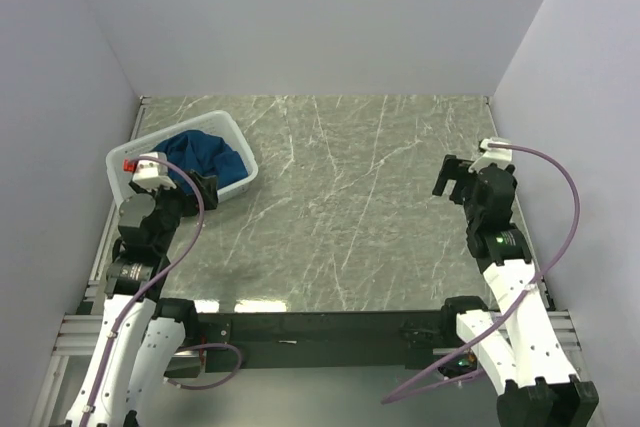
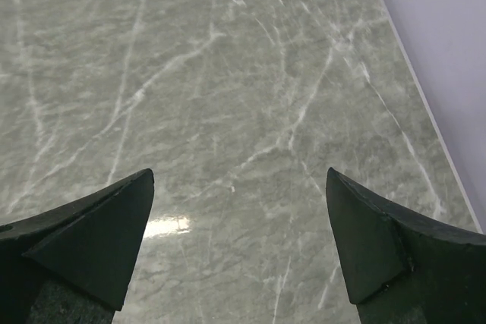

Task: Fold and stack the t-shirts
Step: Grab the tshirt from the pile

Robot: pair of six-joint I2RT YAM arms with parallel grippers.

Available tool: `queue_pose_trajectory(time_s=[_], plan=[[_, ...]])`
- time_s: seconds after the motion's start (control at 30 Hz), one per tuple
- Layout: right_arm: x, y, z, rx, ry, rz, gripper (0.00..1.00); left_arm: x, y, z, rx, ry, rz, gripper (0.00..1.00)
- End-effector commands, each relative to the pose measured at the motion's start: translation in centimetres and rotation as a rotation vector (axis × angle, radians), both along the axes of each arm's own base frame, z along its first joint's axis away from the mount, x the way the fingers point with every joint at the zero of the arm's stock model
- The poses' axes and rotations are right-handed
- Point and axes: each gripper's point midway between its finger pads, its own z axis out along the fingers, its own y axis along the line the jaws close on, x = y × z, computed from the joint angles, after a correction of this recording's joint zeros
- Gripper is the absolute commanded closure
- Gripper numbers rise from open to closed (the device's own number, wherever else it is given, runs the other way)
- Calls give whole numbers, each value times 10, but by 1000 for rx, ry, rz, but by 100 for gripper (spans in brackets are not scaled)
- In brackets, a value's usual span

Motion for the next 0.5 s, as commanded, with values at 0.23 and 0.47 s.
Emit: queue_pose_trajectory(time_s=[0.23,0.47], plan=[[-73,144,2,-210,-148,1176,0,6,-9,4,-101,77,-5,1],[-48,114,-12,-116,-54,964,0,35,-3,-14,-296,235,93,1]])
